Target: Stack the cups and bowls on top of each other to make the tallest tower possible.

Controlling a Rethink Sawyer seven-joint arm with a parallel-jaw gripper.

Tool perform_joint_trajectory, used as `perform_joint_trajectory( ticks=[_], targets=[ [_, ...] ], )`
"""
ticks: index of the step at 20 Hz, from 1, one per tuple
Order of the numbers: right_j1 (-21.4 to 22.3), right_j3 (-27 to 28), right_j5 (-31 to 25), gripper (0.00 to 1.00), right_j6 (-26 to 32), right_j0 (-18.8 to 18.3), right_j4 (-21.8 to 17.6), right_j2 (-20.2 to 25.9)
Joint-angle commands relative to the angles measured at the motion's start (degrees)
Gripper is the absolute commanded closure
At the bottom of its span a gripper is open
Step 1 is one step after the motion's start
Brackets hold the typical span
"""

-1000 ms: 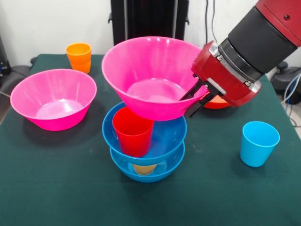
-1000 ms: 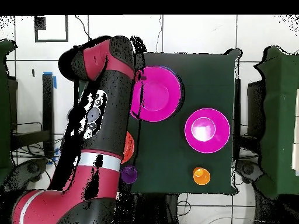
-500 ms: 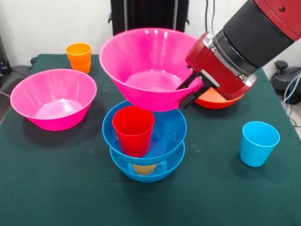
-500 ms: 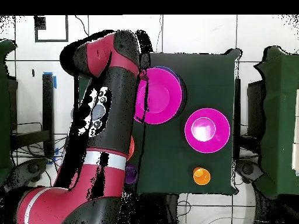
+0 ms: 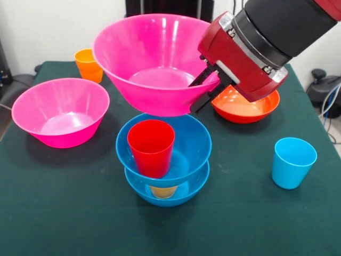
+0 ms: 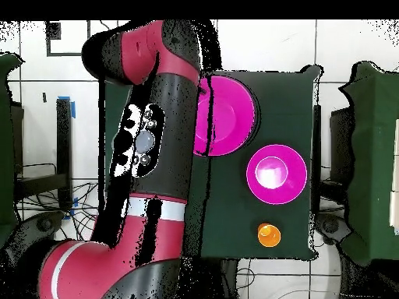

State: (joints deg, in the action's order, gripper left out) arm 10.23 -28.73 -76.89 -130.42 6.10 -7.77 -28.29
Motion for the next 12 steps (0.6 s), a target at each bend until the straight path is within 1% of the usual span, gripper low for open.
perform_joint_trajectory(
  ticks=[1,4,5,8,12],
  targets=[
    [-4.95,6.57,-3.21,1.00,9.68,-2.44,-0.35,4.71],
    [-4.95,5.24,-1.18,1.00,8.71,-2.26,-0.39,4.93],
    [-5.66,6.19,-1.13,1.00,8.44,-2.53,-0.32,4.89],
    [-7.07,6.48,0.91,1.00,6.82,-2.65,-0.36,5.15],
    [-7.46,5.02,2.88,1.00,6.06,-2.81,-0.05,5.79]
  ],
)
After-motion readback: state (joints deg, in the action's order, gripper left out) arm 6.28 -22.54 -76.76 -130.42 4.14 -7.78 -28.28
